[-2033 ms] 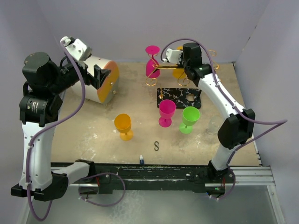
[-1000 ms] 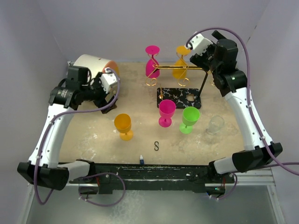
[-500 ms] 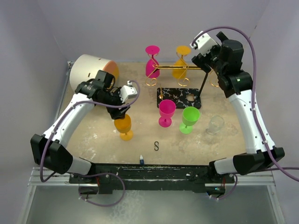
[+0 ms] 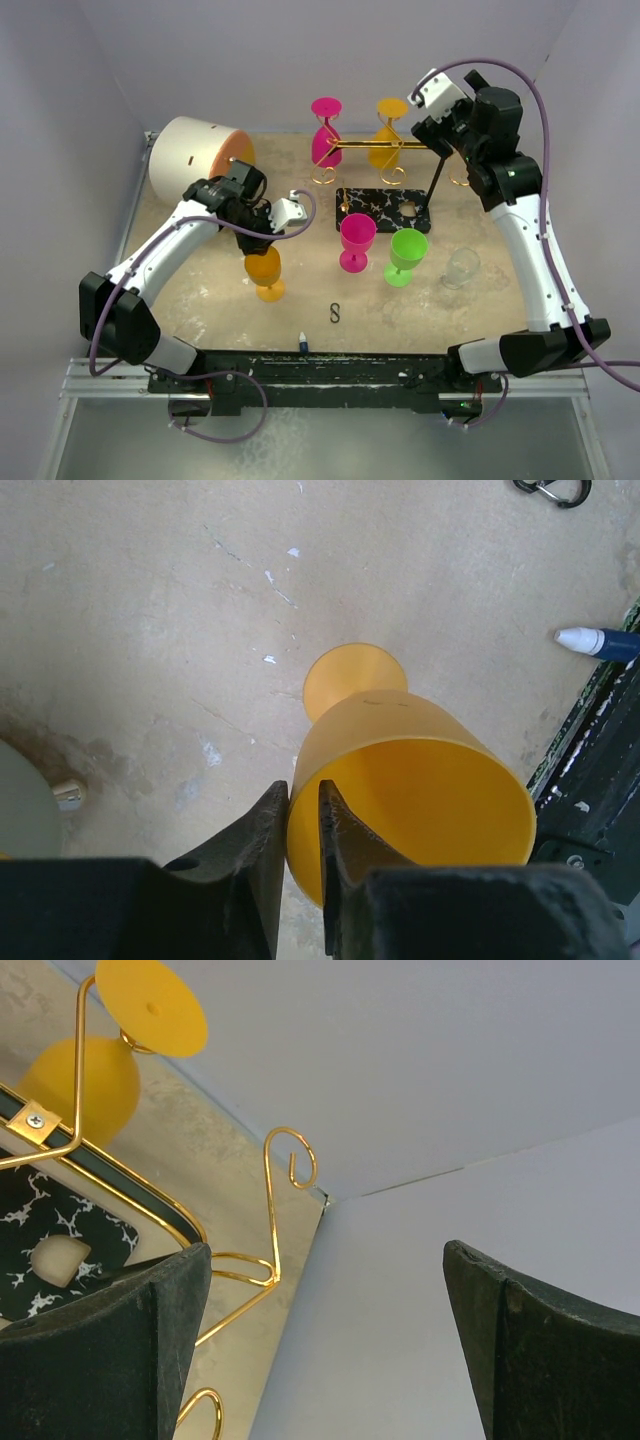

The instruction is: Place the wine glass upside down on the wine glass rack

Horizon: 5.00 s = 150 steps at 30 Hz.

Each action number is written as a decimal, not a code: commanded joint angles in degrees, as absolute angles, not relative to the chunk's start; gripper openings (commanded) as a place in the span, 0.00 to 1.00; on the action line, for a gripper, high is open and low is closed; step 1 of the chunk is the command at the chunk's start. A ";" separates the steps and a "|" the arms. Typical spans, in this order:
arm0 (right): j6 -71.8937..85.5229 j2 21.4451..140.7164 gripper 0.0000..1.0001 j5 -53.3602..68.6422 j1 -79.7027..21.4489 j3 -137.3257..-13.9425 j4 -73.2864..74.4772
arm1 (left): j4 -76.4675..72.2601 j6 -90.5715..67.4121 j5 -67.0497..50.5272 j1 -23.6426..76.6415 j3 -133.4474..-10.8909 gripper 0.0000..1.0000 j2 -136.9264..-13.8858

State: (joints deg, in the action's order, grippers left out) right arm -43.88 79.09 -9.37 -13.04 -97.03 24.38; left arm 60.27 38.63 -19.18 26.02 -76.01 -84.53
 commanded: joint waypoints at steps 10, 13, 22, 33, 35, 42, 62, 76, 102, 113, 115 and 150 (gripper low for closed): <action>-43.05 78.18 1.00 -9.94 -12.57 -96.84 23.21 | 60.59 42.01 -16.77 26.54 -76.53 0.00 -83.46; -43.02 78.67 1.00 -9.93 -12.57 -97.30 23.10 | 62.90 42.88 -16.00 26.59 -77.97 0.00 -83.13; -42.90 79.54 1.00 -8.30 -12.57 -100.23 25.18 | 69.70 44.69 -15.43 26.54 -83.32 0.00 -77.73; -42.16 78.94 1.00 1.96 -12.57 -104.68 31.87 | 75.30 42.98 -26.07 26.55 -96.98 0.00 -72.82; -41.37 78.97 1.00 5.49 -12.56 -106.01 33.20 | 73.46 42.05 -29.08 26.60 -97.00 0.00 -70.71; -39.61 79.95 1.00 17.05 -12.57 -111.88 37.94 | 72.41 38.64 -33.92 24.43 -102.49 0.00 -69.87; -26.46 82.52 1.00 37.22 -12.57 -115.60 35.87 | 41.75 9.46 -35.30 14.06 -110.87 0.00 -69.26; 1.52 83.76 0.90 44.30 -12.57 -113.84 20.27 | 32.12 -4.37 -30.57 14.00 -120.32 0.00 -78.18; 27.20 85.69 0.76 47.15 -15.49 -102.12 -1.93 | 21.29 -11.47 -36.13 14.06 -112.93 0.00 -80.08; 25.41 87.52 0.54 39.91 -17.00 -105.07 1.35 | 20.63 -10.78 -35.49 14.06 -111.65 0.00 -79.34; 25.51 87.85 0.53 39.20 -17.25 -105.09 1.49 | 20.58 -10.70 -35.39 14.05 -111.70 0.00 -79.41; 15.74 85.63 0.00 23.06 -11.78 -109.54 10.64 | 24.43 -5.97 -27.71 14.22 -106.35 0.73 -75.27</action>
